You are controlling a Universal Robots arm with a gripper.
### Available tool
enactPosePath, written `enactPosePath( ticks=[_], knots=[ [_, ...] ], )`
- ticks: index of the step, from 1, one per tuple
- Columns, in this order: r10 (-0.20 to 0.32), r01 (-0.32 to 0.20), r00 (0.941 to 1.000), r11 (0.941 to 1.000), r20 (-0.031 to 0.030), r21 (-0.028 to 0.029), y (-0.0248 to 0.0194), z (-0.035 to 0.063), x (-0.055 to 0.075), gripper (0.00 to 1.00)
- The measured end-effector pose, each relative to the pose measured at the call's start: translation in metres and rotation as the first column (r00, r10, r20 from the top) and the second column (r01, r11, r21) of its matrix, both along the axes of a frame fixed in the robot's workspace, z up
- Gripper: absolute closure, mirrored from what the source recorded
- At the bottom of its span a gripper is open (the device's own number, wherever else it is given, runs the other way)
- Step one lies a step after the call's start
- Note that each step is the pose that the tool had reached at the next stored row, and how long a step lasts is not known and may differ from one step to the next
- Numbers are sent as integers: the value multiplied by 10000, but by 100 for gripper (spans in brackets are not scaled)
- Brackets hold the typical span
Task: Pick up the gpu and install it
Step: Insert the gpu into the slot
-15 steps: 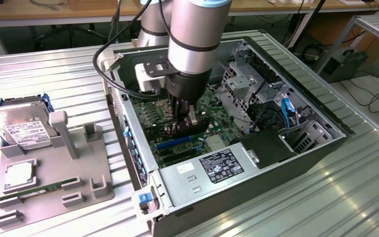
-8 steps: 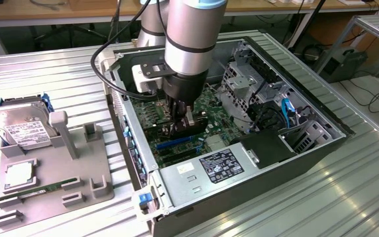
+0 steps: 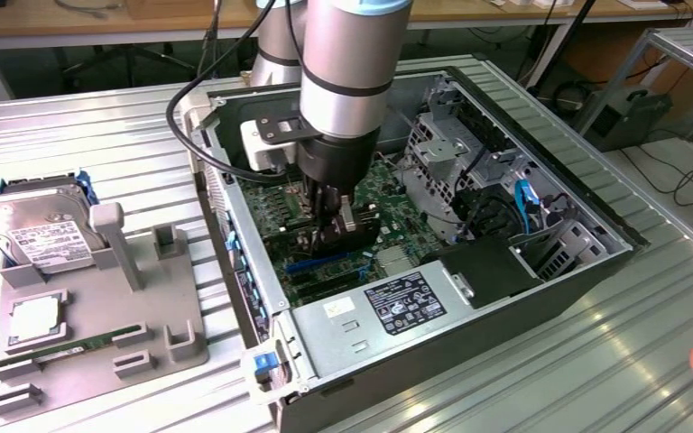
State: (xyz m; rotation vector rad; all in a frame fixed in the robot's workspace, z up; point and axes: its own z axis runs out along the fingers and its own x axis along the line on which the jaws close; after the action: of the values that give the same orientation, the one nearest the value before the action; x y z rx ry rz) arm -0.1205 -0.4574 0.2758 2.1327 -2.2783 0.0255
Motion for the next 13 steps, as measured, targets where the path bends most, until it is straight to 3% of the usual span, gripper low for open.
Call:
enactPosePath(
  ticks=[5, 8, 13],
  knots=[
    [1, -1, 10000, 10000, 2, 1, 16, -29, 1, 73],
    [-1, 1, 10000, 10000, 1, 52, 20, -49, -1, 73],
    [1, -1, 10000, 10000, 0, 88, 20, -81, -1, 73]
  ],
)
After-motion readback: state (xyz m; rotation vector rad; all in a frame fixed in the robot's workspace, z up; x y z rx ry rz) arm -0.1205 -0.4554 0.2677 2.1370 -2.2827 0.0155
